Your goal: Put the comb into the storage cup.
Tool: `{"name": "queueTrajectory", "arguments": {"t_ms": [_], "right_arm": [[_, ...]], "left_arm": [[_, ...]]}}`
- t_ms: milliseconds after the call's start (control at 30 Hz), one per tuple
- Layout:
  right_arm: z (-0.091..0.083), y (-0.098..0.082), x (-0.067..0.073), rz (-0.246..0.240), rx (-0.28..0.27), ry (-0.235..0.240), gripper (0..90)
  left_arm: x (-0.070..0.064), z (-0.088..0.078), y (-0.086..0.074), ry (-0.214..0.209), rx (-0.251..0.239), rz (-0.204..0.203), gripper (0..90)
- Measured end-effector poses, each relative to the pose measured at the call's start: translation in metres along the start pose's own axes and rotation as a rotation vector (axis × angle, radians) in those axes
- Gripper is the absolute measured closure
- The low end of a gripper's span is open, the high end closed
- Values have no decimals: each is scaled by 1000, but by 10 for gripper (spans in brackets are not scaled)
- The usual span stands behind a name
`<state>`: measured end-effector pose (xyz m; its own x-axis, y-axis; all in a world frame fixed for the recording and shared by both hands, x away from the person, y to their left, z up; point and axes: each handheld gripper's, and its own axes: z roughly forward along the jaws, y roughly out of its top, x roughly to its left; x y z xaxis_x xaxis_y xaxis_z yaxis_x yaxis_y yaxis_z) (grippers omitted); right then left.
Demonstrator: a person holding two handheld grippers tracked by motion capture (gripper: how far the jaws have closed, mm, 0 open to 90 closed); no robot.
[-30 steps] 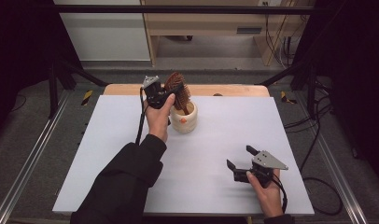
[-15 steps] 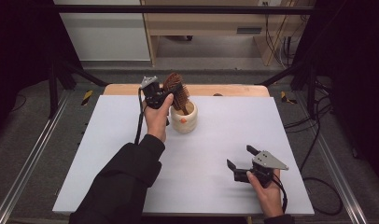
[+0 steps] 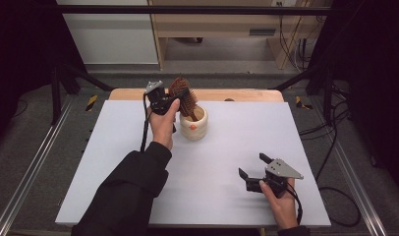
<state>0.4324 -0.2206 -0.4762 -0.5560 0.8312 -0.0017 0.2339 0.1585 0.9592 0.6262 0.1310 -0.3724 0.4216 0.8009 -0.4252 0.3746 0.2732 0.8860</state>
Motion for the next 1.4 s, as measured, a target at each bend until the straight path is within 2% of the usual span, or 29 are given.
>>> {"name": "queueTrajectory", "arguments": {"t_ms": [267, 1400], "right_arm": [[0, 0, 0, -1, 2, 2, 58], [1, 0, 1, -2, 3, 3, 58]], "left_arm": [[-1, 0, -1, 4, -2, 10, 461], [10, -3, -2, 35, 1, -15, 432]]}}
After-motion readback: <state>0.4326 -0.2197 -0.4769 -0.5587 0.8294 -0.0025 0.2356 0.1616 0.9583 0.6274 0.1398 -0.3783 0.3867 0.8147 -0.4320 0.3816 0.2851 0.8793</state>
